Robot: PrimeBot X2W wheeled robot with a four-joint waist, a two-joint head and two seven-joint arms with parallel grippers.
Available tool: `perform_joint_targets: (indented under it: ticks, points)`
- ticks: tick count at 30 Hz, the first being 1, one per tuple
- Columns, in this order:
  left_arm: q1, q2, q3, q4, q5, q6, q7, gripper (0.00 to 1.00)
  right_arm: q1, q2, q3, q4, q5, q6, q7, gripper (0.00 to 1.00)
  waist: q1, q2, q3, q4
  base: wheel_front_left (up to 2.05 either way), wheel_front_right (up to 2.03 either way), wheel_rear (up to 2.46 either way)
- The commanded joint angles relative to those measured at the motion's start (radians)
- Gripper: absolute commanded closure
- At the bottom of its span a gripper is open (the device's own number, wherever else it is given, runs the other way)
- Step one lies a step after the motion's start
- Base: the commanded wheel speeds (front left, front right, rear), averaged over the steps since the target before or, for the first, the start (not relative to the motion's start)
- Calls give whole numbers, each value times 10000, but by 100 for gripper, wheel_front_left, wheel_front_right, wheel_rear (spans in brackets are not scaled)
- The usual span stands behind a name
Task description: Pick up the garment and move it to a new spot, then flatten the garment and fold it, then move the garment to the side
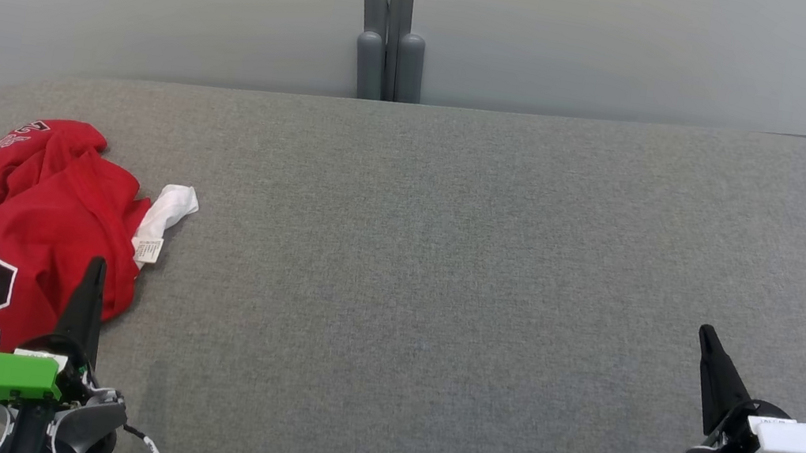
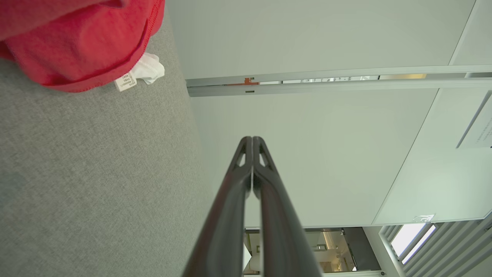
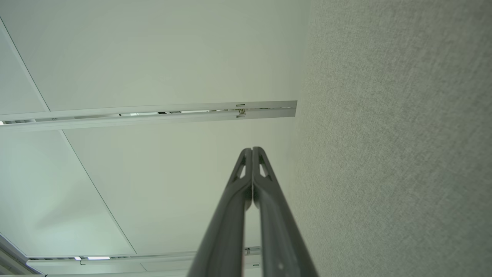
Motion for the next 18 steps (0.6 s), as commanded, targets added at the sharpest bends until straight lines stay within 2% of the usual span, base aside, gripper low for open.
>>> perform_joint_targets:
  ticks: [1,4,5,8,18]
  points:
    - [-23,56,-3,13,36,1,15,100,-34,-36,5,-30,68,6,9,100,0,0,0,0,0,0,0]
    - [-23,56,-3,12,36,1,14,100,-34,-36,5,-30,68,6,9,100,0,0,0,0,0,0,0]
    - [9,-6,-3,22,-1,0,-6,0,10,6,4,23,-3,0,-2,0,0,0,0,0,0,0,0]
    - [179,-49,-34,231,-2,0,-44,0,175,66,27,189,1,-2,-19,0,0,0,0,0,0,0,0]
    - [80,-19,-436,-33,298,1,-549,0,195,29,365,-362,-129,-1,-480,0,0,0,-7,2,0,0,0]
